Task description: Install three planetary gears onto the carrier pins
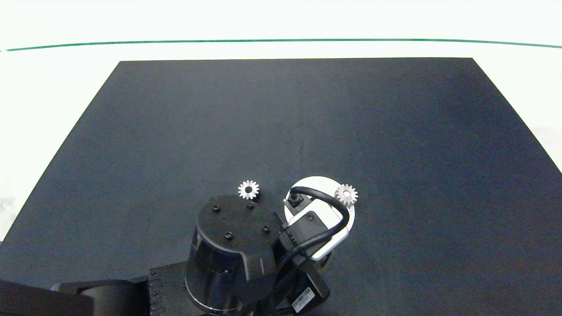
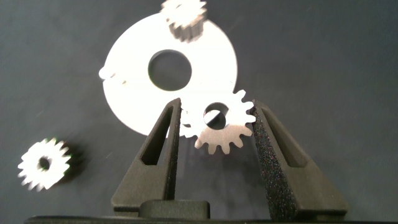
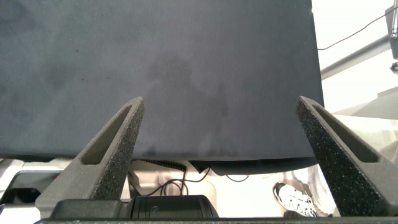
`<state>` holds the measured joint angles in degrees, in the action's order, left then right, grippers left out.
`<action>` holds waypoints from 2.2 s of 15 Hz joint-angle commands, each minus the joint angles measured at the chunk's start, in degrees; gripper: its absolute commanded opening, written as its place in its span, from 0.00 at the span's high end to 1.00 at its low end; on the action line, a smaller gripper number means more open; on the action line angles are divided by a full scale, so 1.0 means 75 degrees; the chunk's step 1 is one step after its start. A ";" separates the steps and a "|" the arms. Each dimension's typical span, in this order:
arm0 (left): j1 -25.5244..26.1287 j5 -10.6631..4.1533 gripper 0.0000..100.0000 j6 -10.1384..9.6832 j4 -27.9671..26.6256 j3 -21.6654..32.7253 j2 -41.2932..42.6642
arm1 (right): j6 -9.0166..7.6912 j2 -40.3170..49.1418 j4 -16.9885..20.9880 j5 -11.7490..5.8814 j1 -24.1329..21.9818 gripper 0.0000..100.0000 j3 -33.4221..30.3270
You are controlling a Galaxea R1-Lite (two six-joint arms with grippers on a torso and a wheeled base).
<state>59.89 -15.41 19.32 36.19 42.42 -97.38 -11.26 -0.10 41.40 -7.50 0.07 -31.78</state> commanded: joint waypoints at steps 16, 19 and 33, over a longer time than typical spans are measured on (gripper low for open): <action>-0.0181 -0.0043 0.87 0.0447 0.0108 0.0484 -0.0762 | 0.0014 -0.0010 0.0035 -0.0008 0.0014 0.00 0.0019; -0.0216 -0.0043 0.87 0.0447 0.0131 0.0496 -0.0821 | 0.0025 -0.0010 0.0035 -0.0008 0.0014 0.00 0.0019; -0.0228 -0.0043 0.87 0.0506 0.0119 0.0613 -0.0985 | 0.0049 0.0001 0.0035 0.0004 0.0014 0.00 0.0007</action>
<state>58.21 -15.63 22.93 36.88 47.19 -104.44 -10.85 -0.10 41.45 -7.41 0.16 -31.72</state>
